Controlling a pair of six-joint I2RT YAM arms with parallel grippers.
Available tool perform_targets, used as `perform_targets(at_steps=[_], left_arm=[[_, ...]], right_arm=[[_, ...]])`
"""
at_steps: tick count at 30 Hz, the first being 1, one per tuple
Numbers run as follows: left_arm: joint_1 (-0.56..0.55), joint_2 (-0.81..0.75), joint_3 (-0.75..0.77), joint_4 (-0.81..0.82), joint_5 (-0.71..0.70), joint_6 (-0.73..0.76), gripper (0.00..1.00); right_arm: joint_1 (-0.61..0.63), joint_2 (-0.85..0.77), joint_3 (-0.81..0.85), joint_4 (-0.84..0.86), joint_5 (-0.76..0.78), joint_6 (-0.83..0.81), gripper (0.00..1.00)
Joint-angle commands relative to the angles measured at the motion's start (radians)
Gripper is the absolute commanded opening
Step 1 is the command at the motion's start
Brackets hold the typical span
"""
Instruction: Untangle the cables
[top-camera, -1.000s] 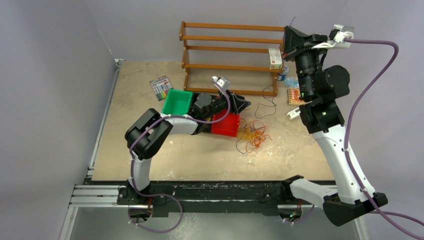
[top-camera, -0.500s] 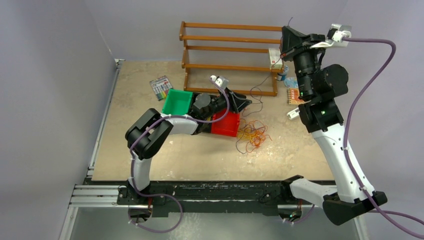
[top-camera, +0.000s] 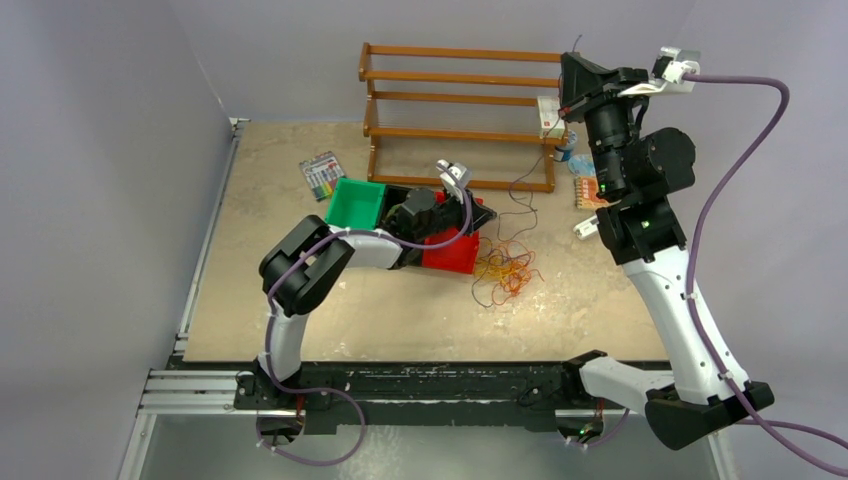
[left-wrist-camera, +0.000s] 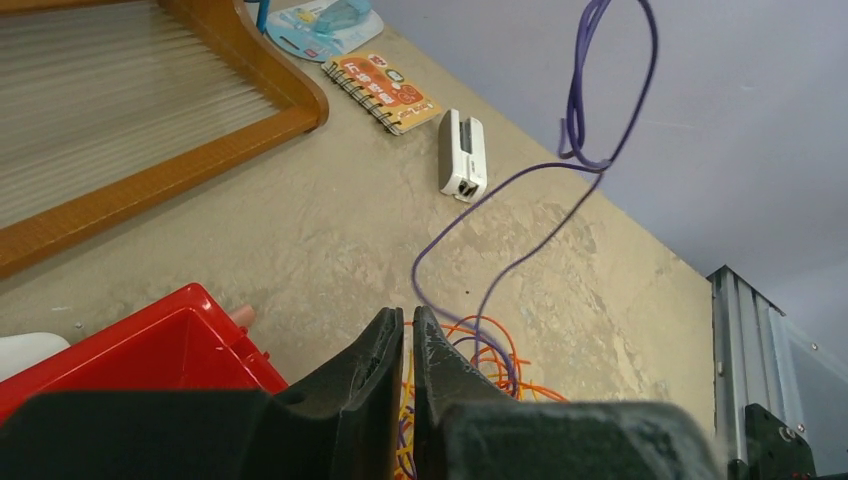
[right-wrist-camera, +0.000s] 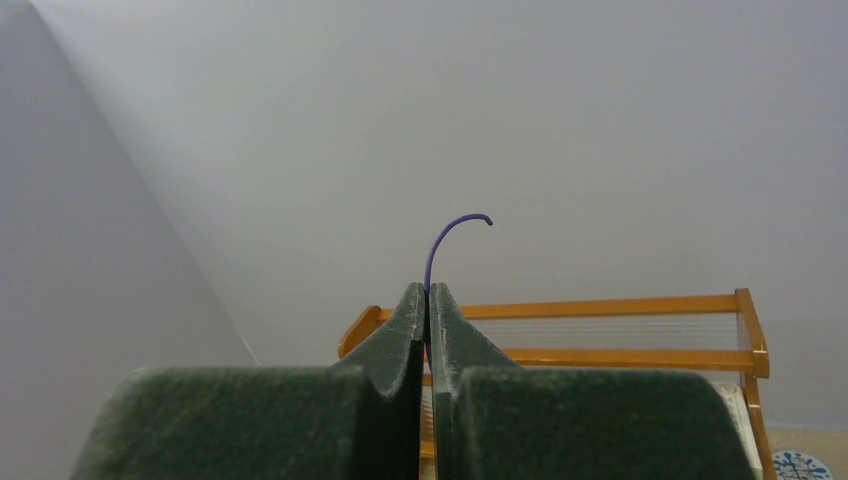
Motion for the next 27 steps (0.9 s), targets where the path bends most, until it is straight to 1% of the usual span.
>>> perform_targets(at_steps=[1,3,6,8,11,15,19,27], left_arm=[[-0.003,0.003,0.051,-0.006,-0.011,0.033,0.08],[-0.003,0.007,0.057,-0.011,-0.011,0.027,0.17],[-0.003,0.012,0.063,-0.012,-0.013,0.013,0.25],[-0.003,0.012,0.063,-0.006,-0.013,-0.005,0.29],[-0.003,0.009,0.059,0.012,-0.018,-0.03,0.32],[0.004,-0.01,0.042,0.016,-0.071,-0.047,0.32],[0.015,-0.041,0.028,0.01,-0.145,-0.074,0.33],[0.021,-0.135,0.008,-0.068,-0.313,-0.061,0.39]], right_arm=[[0.0,-0.009,0.032,0.05,-0.009,0.01,0.0],[0.0,-0.01,0.03,0.05,-0.009,0.01,0.0],[0.0,-0.009,0.029,0.051,-0.009,0.011,0.0],[0.0,-0.008,0.028,0.053,-0.01,0.011,0.0],[0.0,-0.008,0.027,0.053,-0.01,0.012,0.0],[-0.001,-0.009,0.027,0.051,-0.009,0.011,0.0],[0.0,-0.009,0.027,0.051,-0.01,0.012,0.0],[0.0,-0.009,0.024,0.054,-0.011,0.014,0.0]])
